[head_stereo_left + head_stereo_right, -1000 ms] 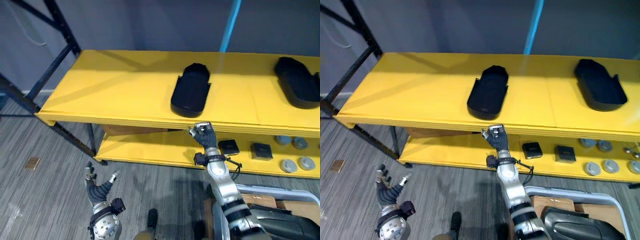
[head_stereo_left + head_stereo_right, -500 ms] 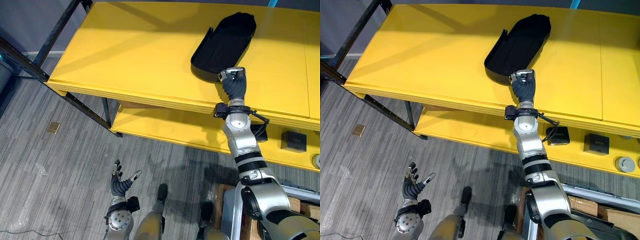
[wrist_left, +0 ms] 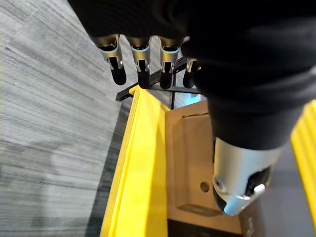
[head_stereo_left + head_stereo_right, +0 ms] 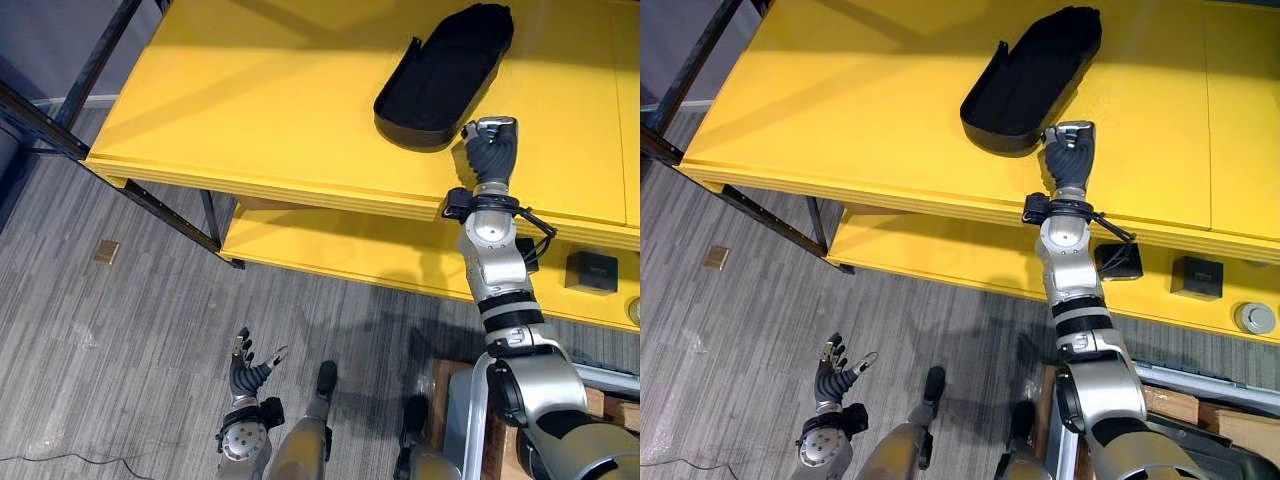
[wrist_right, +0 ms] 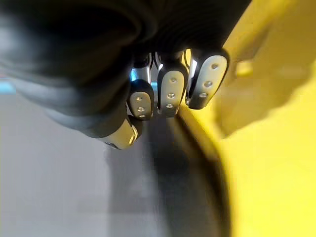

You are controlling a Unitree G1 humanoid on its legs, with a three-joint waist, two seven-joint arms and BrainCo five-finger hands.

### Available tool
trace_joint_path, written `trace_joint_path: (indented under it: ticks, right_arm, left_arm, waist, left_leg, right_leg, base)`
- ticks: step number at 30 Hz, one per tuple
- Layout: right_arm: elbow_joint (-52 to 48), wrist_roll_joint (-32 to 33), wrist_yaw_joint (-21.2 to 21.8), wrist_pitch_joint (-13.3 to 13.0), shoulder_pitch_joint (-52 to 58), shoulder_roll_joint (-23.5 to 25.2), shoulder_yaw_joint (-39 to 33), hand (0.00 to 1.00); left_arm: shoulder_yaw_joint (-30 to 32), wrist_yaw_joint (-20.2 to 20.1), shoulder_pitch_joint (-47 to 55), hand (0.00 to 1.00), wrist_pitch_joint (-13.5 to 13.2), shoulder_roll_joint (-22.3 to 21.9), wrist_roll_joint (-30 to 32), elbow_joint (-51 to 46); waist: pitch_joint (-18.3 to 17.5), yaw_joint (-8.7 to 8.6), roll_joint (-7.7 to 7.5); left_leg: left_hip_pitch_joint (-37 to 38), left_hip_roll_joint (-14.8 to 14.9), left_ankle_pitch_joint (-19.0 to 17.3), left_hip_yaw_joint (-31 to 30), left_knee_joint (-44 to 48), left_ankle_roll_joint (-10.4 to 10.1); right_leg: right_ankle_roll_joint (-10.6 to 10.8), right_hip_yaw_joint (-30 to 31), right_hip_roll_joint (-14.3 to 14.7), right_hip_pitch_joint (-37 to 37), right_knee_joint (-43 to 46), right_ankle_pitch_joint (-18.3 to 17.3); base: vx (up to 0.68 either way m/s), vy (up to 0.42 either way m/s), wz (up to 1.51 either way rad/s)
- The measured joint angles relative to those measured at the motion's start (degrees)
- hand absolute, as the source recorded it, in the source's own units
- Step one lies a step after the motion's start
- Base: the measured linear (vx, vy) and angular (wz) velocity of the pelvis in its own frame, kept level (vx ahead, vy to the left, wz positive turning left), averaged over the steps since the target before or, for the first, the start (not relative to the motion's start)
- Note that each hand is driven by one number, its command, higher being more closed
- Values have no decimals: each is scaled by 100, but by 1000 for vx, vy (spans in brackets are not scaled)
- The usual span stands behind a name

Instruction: Walk over and take plastic housings, then place them on the shelf

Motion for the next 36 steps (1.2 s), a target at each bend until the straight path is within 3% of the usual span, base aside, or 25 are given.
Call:
trace_joint_path:
  ticks: [4,6,15,26,36]
  right_arm:
    - [-1470,-571,-166,-9,996,625,0,100]
    - [-1852,-761,-172,-30,1273,789,81,100]
    - [-1916,-780,261,-126,1365,832,917,100]
    - [54,-223,561,-154,-80,388,1114,100]
    - [1421,227,550,-146,-1474,-146,999,100]
  left_arm:
    - [283,-26,-6,0,53,-156,5,49]
    - [340,-32,-11,0,82,-193,5,88]
    - [433,-54,32,0,91,-215,3,130]
    - [307,-101,39,0,73,-44,-27,445]
    - [206,-229,-2,0,-3,-27,-227,446]
  waist:
    - [61,-248,-72]
    - [70,-267,-87]
    - [67,-294,-173]
    - [47,-196,-223]
    - [57,66,-204]
  left_leg:
    - [44,-23,-1,65,-19,1]
    - [96,-20,-8,148,-22,-5]
    - [105,31,-24,173,-19,-26]
    - [-35,65,-21,70,-13,-31]
    - [-182,4,51,-120,2,-44]
  right_leg:
    - [25,71,-8,-10,30,-22]
    - [29,137,-16,-12,59,-34]
    - [14,150,-1,-15,49,-12]
    - [-10,89,63,-23,-122,98]
    - [-5,-76,55,-75,-139,76]
  base:
    - [-4,7,-8]
    - [-14,5,-17]
    - [-6,1,-2]
    - [-5,3,2]
    - [12,-1,8]
